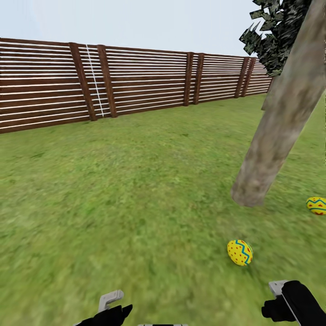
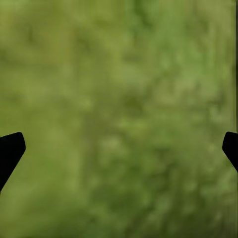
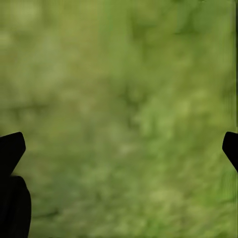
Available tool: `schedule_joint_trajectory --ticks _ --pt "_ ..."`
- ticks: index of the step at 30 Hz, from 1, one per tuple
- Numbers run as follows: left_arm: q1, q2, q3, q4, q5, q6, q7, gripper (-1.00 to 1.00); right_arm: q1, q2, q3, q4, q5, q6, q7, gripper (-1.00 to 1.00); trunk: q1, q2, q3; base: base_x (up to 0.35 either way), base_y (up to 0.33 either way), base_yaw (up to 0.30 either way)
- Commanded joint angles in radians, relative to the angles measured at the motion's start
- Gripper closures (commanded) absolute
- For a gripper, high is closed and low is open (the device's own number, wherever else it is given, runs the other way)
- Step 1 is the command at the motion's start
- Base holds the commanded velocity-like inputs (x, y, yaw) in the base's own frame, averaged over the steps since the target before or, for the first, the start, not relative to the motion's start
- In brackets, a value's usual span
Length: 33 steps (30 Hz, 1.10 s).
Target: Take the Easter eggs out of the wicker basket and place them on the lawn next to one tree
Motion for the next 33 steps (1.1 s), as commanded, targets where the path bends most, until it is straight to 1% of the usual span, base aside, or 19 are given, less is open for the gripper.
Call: schedule_joint_trajectory --ticks 1,9,14,28,33 --pt "0.000 -0.002 0.004 -0.001 0.006 0.009 -0.004 -1.00 0.000 0.000 -0.001 -0.001 0.010 0.003 0.010 -1.00 -0.001 0.000 0.003 -0.058 -0.057 0.000" --pt "0.000 -0.005 0.003 0.000 0.005 0.009 -0.002 -1.00 0.000 -0.001 -0.002 -0.002 0.010 0.004 0.011 -1.00 -0.004 0.002 0.034 -0.050 -0.075 0.000" --pt "0.000 -0.009 0.003 0.002 0.004 0.009 -0.001 -1.00 0.000 -0.001 -0.003 -0.002 0.010 0.004 0.011 -1.00 -0.007 0.003 0.053 -0.013 -0.257 0.000" --pt "0.000 -0.009 0.003 0.002 0.004 0.010 -0.001 -1.00 0.000 -0.001 -0.003 -0.007 0.009 0.004 0.011 -1.00 -0.013 0.006 0.108 -0.066 -0.277 0.007" --pt "0.000 -0.009 0.003 0.002 0.004 0.010 -0.001 -1.00 0.000 -0.001 -0.004 -0.006 0.009 0.006 0.011 -1.00 -0.015 0.007 0.127 -0.032 -0.076 0.001"
